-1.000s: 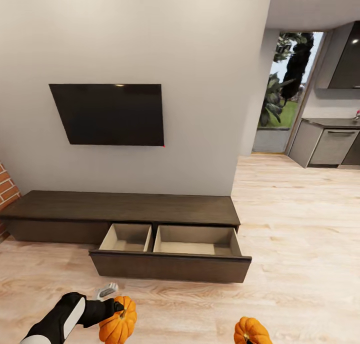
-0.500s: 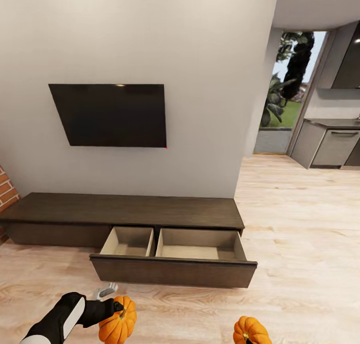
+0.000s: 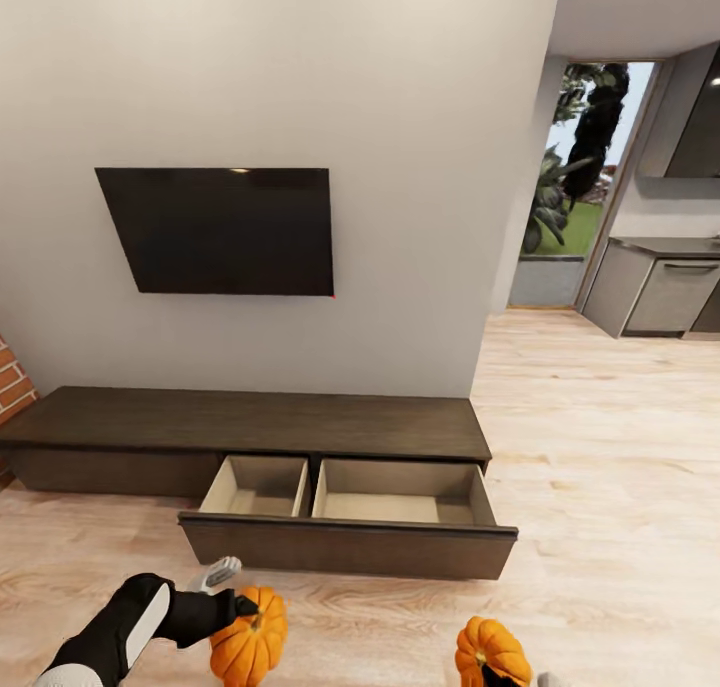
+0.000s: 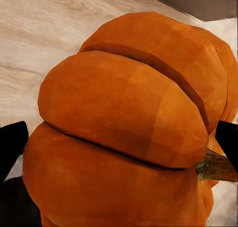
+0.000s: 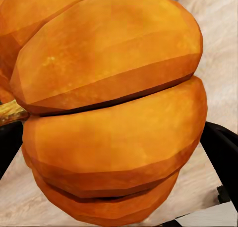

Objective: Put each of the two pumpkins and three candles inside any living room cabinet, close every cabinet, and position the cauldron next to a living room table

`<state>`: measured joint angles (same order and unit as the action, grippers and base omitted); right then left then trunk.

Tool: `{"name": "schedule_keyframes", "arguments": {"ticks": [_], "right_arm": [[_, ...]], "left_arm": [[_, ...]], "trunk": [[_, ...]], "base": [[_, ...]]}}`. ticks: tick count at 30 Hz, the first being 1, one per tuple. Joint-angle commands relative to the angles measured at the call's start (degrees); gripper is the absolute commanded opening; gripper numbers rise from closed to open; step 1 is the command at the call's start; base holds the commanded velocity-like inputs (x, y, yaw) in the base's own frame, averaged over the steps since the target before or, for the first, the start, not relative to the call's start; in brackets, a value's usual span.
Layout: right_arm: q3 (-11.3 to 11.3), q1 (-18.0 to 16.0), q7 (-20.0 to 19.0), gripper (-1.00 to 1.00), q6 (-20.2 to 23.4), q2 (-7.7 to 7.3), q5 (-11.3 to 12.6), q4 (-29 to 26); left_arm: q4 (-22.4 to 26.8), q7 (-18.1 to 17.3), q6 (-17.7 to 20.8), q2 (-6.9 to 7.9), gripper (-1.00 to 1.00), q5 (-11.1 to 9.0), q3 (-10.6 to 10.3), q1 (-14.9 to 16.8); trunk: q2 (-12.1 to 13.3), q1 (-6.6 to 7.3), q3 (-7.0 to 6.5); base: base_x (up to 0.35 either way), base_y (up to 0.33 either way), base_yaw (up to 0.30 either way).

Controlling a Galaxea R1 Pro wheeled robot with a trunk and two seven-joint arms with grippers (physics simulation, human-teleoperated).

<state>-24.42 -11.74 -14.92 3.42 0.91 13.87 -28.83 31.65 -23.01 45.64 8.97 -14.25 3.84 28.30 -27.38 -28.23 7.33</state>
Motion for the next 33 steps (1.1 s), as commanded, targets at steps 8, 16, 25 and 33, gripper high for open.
{"name": "schedule_keyframes", "arguments": {"ticks": [8, 16, 25, 33], "right_arm": [[4.87, 0.05, -6.10, -1.00, 17.14, 1.00, 0.38, -18.45], [5.44, -2.06, -6.27, -1.00, 31.57, 3.60, 0.80, -33.18], [5.53, -9.85, -4.50, -1.00, 45.51, 4.42, 0.04, -37.18], [8.95, -11.13, -0.46, -1.00, 46.15, 5.89, 0.01, -38.85]], "left_arm": [[6.58, -13.62, 8.25, 1.02, -1.00, 0.20, -0.03, -0.21], [11.36, -14.73, 8.82, -2.85, -1.00, 0.19, -0.36, -0.05], [14.51, -14.80, 9.23, -2.98, -1.00, 0.22, -0.16, 0.10], [15.29, -14.72, 9.29, -2.94, -1.00, 0.26, -0.13, 0.12]], "trunk": [[2.00, 1.10, -0.89], [4.46, 2.45, -1.99], [4.46, 2.45, -1.99], [4.46, 2.45, -1.99]], "base": [[0.002, 0.001, 0.000], [0.000, 0.000, 0.000], [0.000, 0.000, 0.000], [0.000, 0.000, 0.000]]}}
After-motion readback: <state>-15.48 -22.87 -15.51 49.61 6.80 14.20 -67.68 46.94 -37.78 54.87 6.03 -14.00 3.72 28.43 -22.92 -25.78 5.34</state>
